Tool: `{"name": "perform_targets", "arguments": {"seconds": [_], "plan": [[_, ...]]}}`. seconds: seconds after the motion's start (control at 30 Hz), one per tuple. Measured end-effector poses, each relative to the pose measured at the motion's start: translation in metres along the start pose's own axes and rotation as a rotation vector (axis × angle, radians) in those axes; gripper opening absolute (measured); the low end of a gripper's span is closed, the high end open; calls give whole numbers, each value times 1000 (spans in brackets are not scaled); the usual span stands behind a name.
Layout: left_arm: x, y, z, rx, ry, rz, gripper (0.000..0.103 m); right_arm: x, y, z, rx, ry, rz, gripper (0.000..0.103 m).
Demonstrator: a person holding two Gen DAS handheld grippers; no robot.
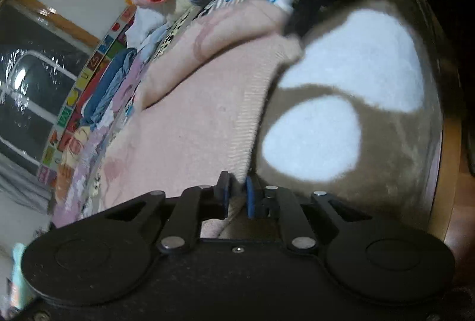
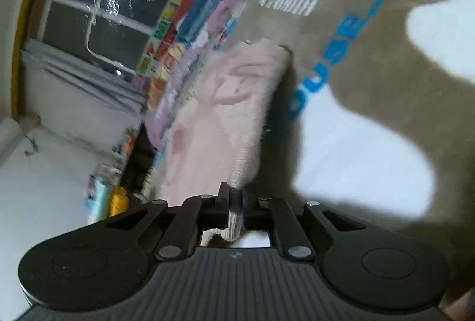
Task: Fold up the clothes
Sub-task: 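Fold the grasped sweater edge over with the right gripper while the left gripper releases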
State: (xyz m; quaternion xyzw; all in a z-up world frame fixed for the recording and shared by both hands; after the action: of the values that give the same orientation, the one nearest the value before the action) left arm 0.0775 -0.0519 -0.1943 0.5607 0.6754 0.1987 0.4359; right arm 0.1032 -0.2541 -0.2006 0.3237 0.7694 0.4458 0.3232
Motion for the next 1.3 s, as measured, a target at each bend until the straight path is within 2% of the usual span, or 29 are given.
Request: {"name": "perform_targets", "arguments": {"seconds": [0.1,0.17,0.23,0.27,0.33,0.37,0.4,0.53,0.63,0.7,0.77,0.97,1.1,1.3], "plan": [[-1,0,-6,-5,-2,2,9,6,-19,-1,54,33,14,3],[-1,0,-6,17,-1,-7,9,5,-13,-4,91,42,-52,2],[-1,6,-13,74,-9,-44,9,2,-10,-10,89,33,-87,3],[-2,11,-16,109,-17,-71,13,0,-8,-14,86,23,-100,5],[-4,23,-28,189,-70,-158,27,-7,-6,-20,80,-8,-128,9],[-7,26,-34,193,-104,-183,40,-13,-5,-22,76,-31,-138,9],[-12,30,-34,184,-123,-222,42,-20,-4,-23,70,-54,-146,9],[-28,41,-21,155,-162,-362,42,-52,-8,-20,41,-121,-148,16],[-35,48,-2,183,-166,-470,42,-76,-17,-8,23,-140,-101,24],[-37,53,6,207,-174,-522,43,-88,-21,2,11,-144,-75,38],[-39,58,12,228,-188,-563,43,-100,-22,17,-18,-129,-34,42],[-46,63,28,267,-196,-587,43,-118,-24,53,-67,-65,27,40],[-40,57,38,276,-173,-571,44,-126,-23,65,-133,-62,58,40],[-36,60,41,288,-173,-612,46,-135,-26,70,-233,-68,77,38]]}}
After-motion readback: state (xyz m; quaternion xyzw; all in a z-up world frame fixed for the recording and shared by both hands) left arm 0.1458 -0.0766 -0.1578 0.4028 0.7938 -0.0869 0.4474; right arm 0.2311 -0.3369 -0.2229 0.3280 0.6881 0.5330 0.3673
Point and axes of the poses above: each gripper's, at about its wrist camera, not at the fingertips, and z roughly the way its jaws point, y to its left, x to its underside, the point moved 5 cm from there along z, roughly the way its jaws point, and after that the axes turned 7 degrees about z, right-handed, at the moved point
